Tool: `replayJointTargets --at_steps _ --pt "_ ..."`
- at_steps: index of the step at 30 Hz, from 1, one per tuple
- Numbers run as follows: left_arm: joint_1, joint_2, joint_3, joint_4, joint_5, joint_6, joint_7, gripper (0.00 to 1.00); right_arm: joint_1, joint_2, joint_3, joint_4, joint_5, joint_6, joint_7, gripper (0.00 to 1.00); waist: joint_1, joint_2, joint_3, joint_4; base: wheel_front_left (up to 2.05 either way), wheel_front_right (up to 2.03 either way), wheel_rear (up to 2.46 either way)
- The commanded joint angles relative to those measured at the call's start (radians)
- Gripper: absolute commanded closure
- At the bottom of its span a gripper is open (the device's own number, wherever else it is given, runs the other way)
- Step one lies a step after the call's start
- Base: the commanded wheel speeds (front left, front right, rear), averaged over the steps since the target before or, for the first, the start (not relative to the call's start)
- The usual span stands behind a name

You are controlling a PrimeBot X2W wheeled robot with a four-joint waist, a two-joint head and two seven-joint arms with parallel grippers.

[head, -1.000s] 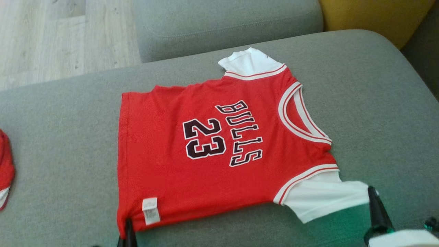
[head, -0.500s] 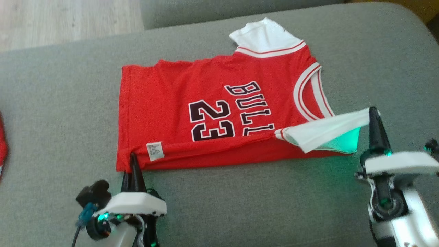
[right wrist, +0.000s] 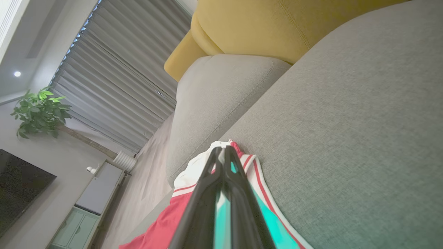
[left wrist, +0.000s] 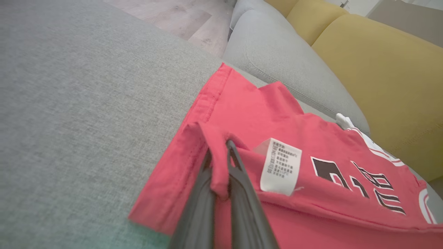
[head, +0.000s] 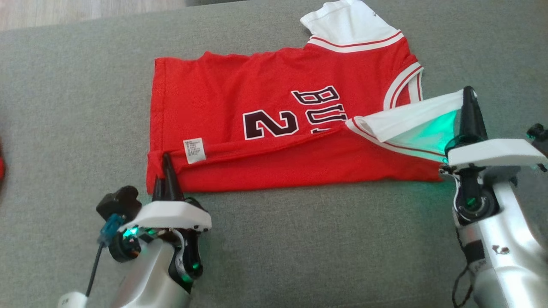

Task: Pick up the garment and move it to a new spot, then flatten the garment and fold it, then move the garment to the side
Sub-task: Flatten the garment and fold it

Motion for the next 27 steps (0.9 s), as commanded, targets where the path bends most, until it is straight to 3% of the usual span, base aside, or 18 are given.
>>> replayJointTargets --at_steps 1,2,5,9,17,27 --pt "-0.037 0.009 0.033 -0.030 0.005 0.018 -0.005 0.20 -0.044 -0.015 0.033 -0.011 -0.024 0.004 -0.032 0.00 -0.0002 0.0000 0.002 0.003 0.00 0.00 0.00" --pt "-0.039 0.009 0.041 -0.039 0.011 0.027 -0.005 0.00 -0.052 -0.021 0.047 -0.005 -0.044 0.004 -0.052 0.00 -0.0002 0.0000 0.001 0.004 0.00 0.00 0.00" --pt "-0.024 0.009 0.080 -0.084 0.053 0.049 -0.005 0.00 -0.051 -0.055 0.106 0.001 -0.153 0.004 -0.106 0.00 -0.0002 0.0000 -0.010 0.007 0.00 0.00 0.00" --pt "0.046 0.009 0.119 -0.153 0.223 0.072 -0.005 0.00 -0.005 -0.078 0.122 -0.034 -0.352 0.004 -0.126 0.00 -0.0002 0.0000 -0.040 0.005 0.00 0.00 0.00" --pt "0.236 0.009 0.122 -0.168 0.517 0.049 -0.005 0.00 0.244 0.008 0.029 -0.156 -0.689 0.004 -0.127 0.00 -0.0002 0.0000 -0.128 0.003 0.00 0.00 0.00" --pt "0.353 0.009 0.133 -0.179 0.567 0.028 -0.005 0.00 0.365 0.046 0.013 -0.126 -0.788 0.004 -0.127 0.00 -0.0002 0.0000 -0.190 0.005 0.00 0.00 0.00"
